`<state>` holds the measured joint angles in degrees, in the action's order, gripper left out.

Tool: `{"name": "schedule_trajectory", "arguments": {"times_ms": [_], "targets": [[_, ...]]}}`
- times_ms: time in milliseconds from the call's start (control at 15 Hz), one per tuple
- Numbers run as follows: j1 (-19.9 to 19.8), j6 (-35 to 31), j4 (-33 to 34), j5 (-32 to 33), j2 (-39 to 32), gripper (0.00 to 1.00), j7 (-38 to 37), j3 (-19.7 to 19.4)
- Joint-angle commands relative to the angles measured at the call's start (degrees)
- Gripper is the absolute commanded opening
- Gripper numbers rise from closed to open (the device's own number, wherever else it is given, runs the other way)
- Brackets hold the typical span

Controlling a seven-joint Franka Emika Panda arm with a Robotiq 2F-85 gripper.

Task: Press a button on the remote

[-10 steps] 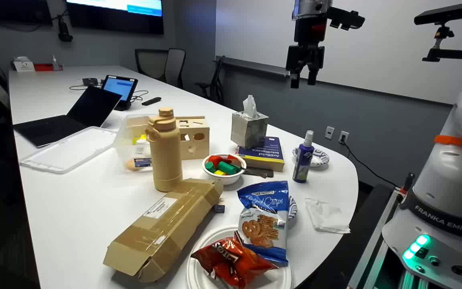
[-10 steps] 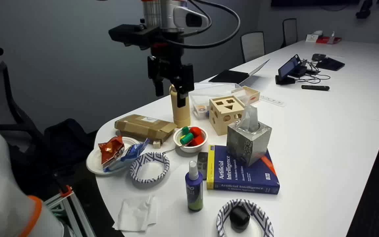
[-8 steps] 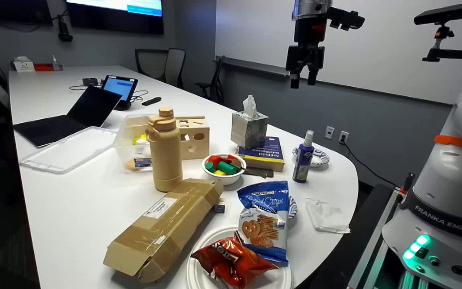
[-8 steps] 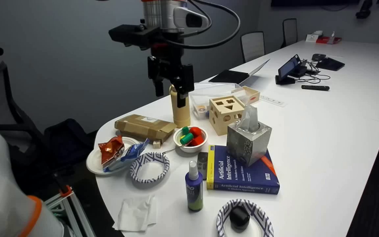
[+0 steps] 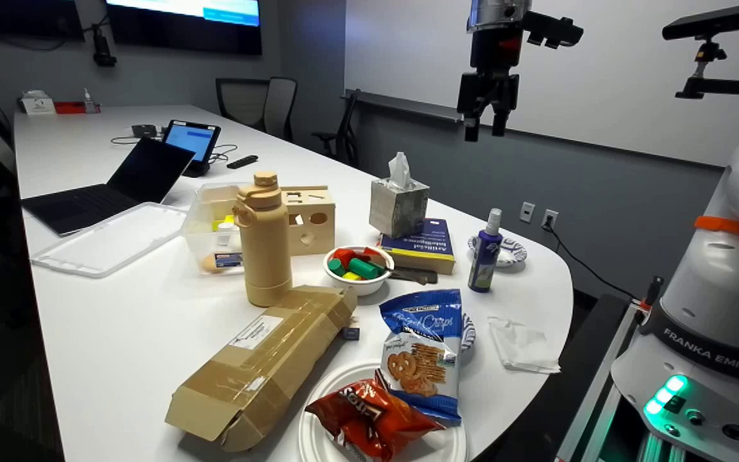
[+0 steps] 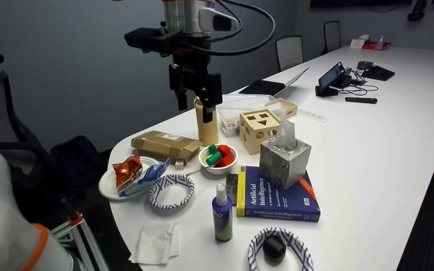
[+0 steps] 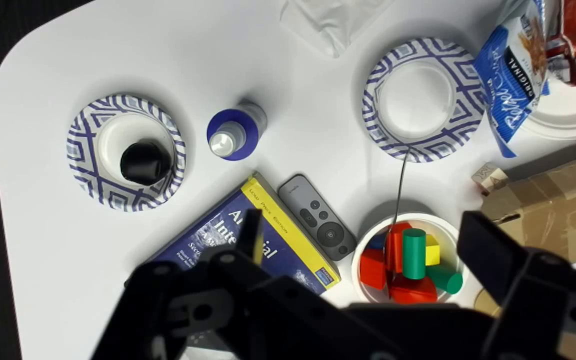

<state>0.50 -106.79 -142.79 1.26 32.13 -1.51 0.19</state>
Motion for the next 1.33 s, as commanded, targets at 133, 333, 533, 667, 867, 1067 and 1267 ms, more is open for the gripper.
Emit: {"name": "schedule_trajectory", "arguments": {"times_ms": [133, 333, 533, 667, 867, 1067, 1267], "targets": [[-0.2, 0.1, 0.1, -0.1, 0.0, 1.0, 0.1, 0.2], [-0.5, -1.9, 2.2, -4.0, -3.9, 1.0, -1.2, -1.5], [0.1, -9.2, 5.5, -12.4, -11.3, 1.0, -0.9, -4.0], [0.1, -13.2, 8.2, -18.1, -16.8, 1.0, -1.7, -4.8], [-0.8, -19.8, 11.6, -23.1, -24.3, 1.0, -6.0, -4.5], [-1.5, -26.5, 12.0, -25.0, -29.3, 1.0, -12.6, -3.8], [-1.4, -32.7, 9.6, -25.2, -31.1, 1.0, -20.7, -3.3]]}}
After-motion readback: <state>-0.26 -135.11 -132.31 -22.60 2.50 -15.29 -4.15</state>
